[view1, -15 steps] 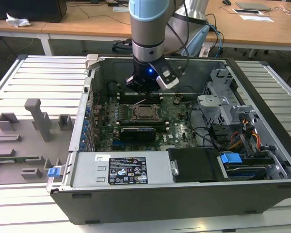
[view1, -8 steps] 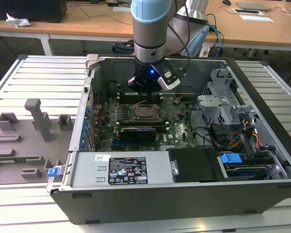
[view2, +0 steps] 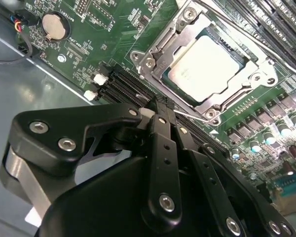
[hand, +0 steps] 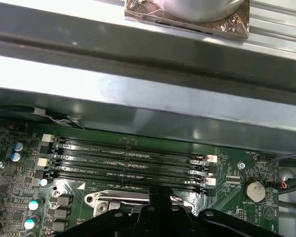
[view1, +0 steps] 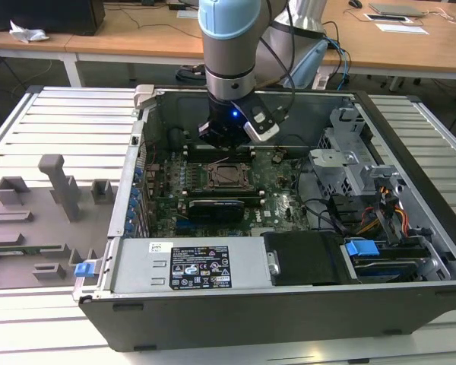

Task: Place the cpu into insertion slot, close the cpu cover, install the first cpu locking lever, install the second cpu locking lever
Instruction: 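Install the first cpu locking lever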

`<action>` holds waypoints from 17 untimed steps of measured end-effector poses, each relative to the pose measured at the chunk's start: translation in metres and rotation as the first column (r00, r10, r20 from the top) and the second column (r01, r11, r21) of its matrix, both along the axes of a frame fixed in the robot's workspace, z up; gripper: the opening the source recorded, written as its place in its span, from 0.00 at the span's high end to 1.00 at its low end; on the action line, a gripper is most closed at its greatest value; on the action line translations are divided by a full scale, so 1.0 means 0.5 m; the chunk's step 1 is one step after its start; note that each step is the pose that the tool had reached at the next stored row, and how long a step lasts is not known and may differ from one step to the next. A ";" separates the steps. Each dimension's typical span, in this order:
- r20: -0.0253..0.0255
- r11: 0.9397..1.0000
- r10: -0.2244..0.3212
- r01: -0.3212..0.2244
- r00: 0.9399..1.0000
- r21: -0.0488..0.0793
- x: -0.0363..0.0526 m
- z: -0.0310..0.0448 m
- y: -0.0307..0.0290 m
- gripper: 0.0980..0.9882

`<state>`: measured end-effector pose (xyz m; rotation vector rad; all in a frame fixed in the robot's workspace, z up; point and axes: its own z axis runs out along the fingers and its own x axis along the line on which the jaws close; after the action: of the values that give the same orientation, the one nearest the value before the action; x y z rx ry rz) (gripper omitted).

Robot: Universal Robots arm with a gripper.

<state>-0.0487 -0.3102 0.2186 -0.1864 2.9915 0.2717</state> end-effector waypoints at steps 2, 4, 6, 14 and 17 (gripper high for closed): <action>0.012 1.000 0.000 0.000 1.000 0.000 -0.005 -0.004 0.002 0.99; 0.012 1.000 -0.002 0.002 1.000 0.000 -0.005 -0.005 0.007 0.99; 0.013 1.000 -0.007 0.007 1.000 0.000 -0.005 -0.007 0.009 0.99; 0.012 0.995 -0.095 0.095 0.995 0.000 -0.004 -0.016 0.012 0.99; 0.012 0.994 -0.110 0.110 0.994 0.000 -0.004 -0.019 0.016 0.99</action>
<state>-0.0509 -0.3020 0.2091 -0.0236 2.9765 0.2566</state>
